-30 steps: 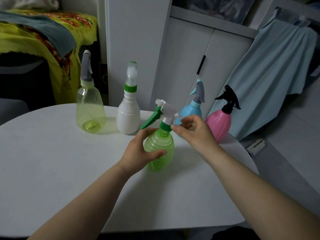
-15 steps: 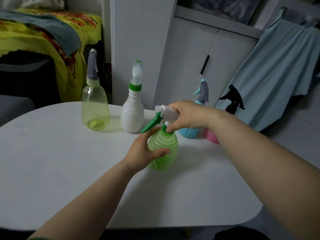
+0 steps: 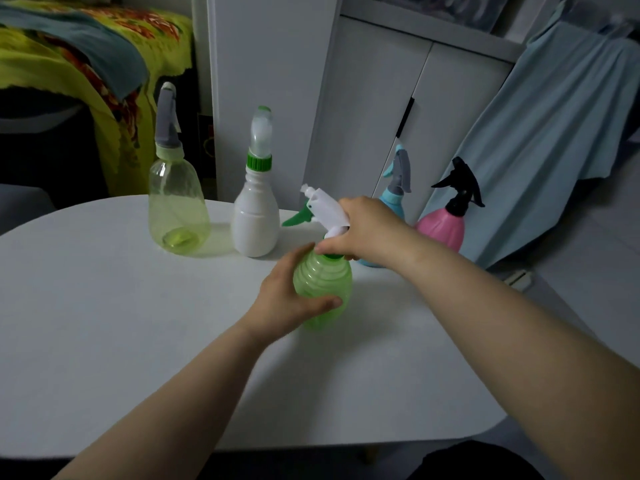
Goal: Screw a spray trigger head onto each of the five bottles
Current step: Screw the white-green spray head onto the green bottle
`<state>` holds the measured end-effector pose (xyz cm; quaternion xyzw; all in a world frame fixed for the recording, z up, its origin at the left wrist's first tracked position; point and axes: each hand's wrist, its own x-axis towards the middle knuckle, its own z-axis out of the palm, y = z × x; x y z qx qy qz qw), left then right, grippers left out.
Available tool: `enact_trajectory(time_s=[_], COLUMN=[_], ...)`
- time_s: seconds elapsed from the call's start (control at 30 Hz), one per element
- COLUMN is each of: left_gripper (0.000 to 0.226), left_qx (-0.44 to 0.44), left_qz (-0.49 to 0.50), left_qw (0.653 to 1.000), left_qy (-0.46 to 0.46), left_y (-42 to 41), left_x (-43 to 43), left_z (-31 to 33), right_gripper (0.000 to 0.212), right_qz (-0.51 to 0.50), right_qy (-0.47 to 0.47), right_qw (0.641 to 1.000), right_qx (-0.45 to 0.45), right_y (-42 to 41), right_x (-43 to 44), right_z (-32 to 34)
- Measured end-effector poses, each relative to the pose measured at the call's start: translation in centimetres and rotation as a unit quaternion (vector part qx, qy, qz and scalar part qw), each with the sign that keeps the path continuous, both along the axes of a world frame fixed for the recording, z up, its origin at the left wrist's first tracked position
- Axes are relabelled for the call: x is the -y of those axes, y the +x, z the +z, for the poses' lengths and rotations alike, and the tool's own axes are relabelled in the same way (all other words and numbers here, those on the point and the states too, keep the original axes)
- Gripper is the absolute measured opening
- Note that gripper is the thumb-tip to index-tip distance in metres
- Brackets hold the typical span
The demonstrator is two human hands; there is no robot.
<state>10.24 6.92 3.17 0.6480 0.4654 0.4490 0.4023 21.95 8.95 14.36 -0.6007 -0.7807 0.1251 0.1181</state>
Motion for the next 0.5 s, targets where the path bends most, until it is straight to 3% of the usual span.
enact_trajectory(time_s=[0.1, 0.17, 0.3, 0.37, 0.5], left_gripper=[0.082, 0.077, 0.073, 0.076, 0.092], left_qx=[-0.038, -0.064, -0.152, -0.188, -0.118], left_qz=[-0.114, -0.114, 0.067, 0.110, -0.037], left_qw=[0.991, 0.990, 0.985, 0.974, 0.992], left_qy=[-0.052, -0.045, 0.049, 0.064, -0.003], left_y=[-1.8, -2.1, 0.5, 1.3, -0.1], left_x=[-1.5, -1.7, -0.1, 0.2, -1.1], left_z=[0.6, 0.9, 0.2, -0.1, 0.6], right_gripper=[0.033, 0.031, 0.040, 0.042, 0.043], right_qz=[0.037, 0.038, -0.003, -0.012, -0.015], right_qy=[-0.030, -0.038, -0.007, 0.013, 0.025], right_qw=[0.999, 0.999, 1.000, 0.999, 0.999], right_qx=[0.013, 0.003, 0.019, 0.029, 0.015], right_y=[0.3, 0.4, 0.3, 0.3, 0.6], right_x=[-0.1, -0.1, -0.3, -0.3, -0.4], right_z=[0.7, 0.8, 0.4, 0.1, -0.3])
